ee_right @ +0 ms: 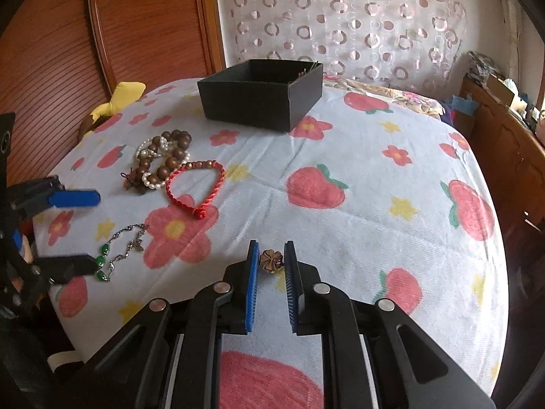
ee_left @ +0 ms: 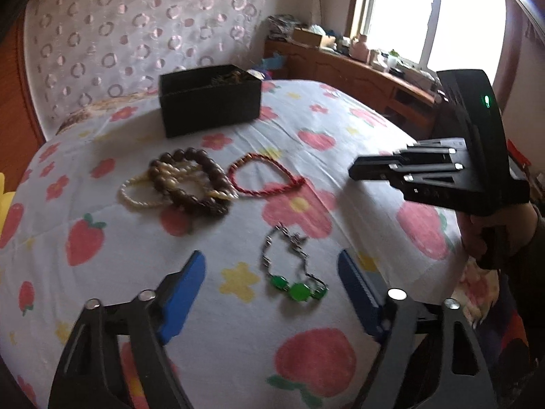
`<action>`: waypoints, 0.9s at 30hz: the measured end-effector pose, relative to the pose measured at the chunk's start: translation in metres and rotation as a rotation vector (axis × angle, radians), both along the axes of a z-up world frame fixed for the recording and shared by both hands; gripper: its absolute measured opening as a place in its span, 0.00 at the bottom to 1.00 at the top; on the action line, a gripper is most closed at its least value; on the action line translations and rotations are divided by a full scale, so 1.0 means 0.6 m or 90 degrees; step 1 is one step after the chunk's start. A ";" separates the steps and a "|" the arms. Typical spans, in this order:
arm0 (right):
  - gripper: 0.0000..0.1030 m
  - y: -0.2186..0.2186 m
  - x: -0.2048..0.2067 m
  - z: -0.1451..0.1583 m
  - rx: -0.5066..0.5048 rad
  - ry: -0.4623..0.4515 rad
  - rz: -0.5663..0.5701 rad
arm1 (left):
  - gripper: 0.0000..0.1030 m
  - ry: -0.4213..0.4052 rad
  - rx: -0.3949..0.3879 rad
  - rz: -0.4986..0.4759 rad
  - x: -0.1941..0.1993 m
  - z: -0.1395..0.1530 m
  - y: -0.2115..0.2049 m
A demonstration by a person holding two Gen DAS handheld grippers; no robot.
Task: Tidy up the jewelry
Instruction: 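Grasp and lift the green pendant necklace with the left gripper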
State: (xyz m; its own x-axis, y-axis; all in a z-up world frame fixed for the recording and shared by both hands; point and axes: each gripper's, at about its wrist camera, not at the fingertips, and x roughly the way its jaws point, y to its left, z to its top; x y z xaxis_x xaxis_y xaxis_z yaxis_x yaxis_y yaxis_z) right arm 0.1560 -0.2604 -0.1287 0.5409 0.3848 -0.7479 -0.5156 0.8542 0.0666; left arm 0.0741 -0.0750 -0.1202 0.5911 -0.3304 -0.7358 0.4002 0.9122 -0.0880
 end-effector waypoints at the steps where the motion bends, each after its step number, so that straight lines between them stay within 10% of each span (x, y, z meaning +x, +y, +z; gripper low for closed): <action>1: 0.16 -0.001 -0.001 -0.001 0.001 0.000 0.000 | 0.64 0.004 0.002 -0.003 -0.001 -0.003 -0.004; 21: 0.16 -0.010 0.002 -0.001 0.024 0.010 -0.007 | 0.15 -0.028 0.058 -0.027 -0.034 -0.011 -0.036; 27: 0.16 -0.010 0.002 -0.002 0.023 0.010 -0.007 | 0.15 -0.040 0.045 -0.022 -0.032 -0.005 -0.024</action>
State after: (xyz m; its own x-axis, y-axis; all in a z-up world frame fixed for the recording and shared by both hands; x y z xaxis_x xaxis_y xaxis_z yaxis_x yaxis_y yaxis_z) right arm 0.1572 -0.2667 -0.1296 0.5334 0.4061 -0.7421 -0.5049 0.8566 0.1058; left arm 0.0547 -0.0897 -0.1233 0.6255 -0.3002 -0.7202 0.4345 0.9007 0.0019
